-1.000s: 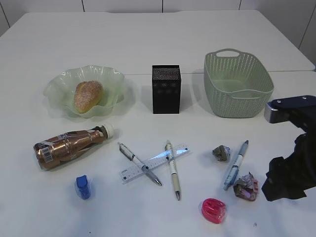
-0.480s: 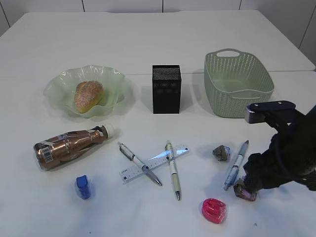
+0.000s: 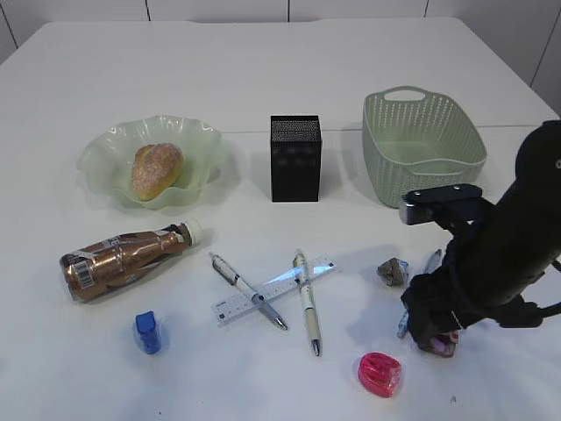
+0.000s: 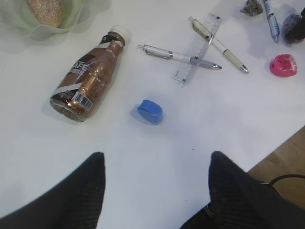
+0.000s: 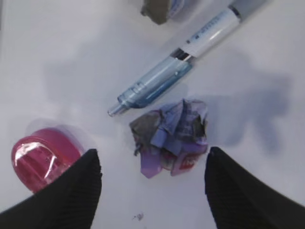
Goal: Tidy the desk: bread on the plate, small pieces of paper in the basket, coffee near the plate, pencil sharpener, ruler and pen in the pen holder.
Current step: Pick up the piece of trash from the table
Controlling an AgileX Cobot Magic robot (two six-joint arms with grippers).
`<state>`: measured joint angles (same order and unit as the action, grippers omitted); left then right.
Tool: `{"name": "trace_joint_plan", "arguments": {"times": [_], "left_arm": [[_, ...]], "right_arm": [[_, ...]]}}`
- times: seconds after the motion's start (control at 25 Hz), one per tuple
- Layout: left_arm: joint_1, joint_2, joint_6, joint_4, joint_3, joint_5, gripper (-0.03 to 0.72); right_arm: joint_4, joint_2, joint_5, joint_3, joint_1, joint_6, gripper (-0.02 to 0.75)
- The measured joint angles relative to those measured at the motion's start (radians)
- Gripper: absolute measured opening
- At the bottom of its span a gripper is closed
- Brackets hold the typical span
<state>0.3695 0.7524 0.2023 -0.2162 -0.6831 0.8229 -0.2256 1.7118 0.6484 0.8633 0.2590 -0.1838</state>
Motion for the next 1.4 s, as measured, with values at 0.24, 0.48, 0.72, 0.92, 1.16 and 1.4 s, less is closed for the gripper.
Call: {"name": "trace_joint_plan", "arguments": {"times": [0.24, 0.48, 0.72, 0.92, 1.16, 1.4], "left_arm": [[0.0, 0.0, 0.0, -0.002, 0.0, 0.0, 0.475], [0.0, 0.0, -0.002, -0.004, 0.0, 0.0, 0.475], [0.0, 0.0, -0.002, -0.006, 0.0, 0.0, 0.474], [0.0, 0.0, -0.002, -0.008, 0.0, 0.0, 0.474], [0.0, 0.0, -0.002, -0.01, 0.0, 0.0, 0.473], [0.0, 0.0, -0.002, -0.01, 0.0, 0.0, 0.473]], "right_arm": [[0.088, 0.024, -0.002, 0.007, 0.009, 0.028, 0.47], [0.112, 0.024, -0.002, 0.007, 0.009, 0.033, 0.459], [0.115, 0.025, -0.002, 0.007, 0.009, 0.033, 0.521], [0.115, 0.025, -0.002, 0.007, 0.009, 0.033, 0.533], [0.104, 0.028, -0.021, 0.007, 0.009, 0.033, 0.534], [0.1, 0.072, -0.026, 0.007, 0.009, 0.033, 0.534]]}}
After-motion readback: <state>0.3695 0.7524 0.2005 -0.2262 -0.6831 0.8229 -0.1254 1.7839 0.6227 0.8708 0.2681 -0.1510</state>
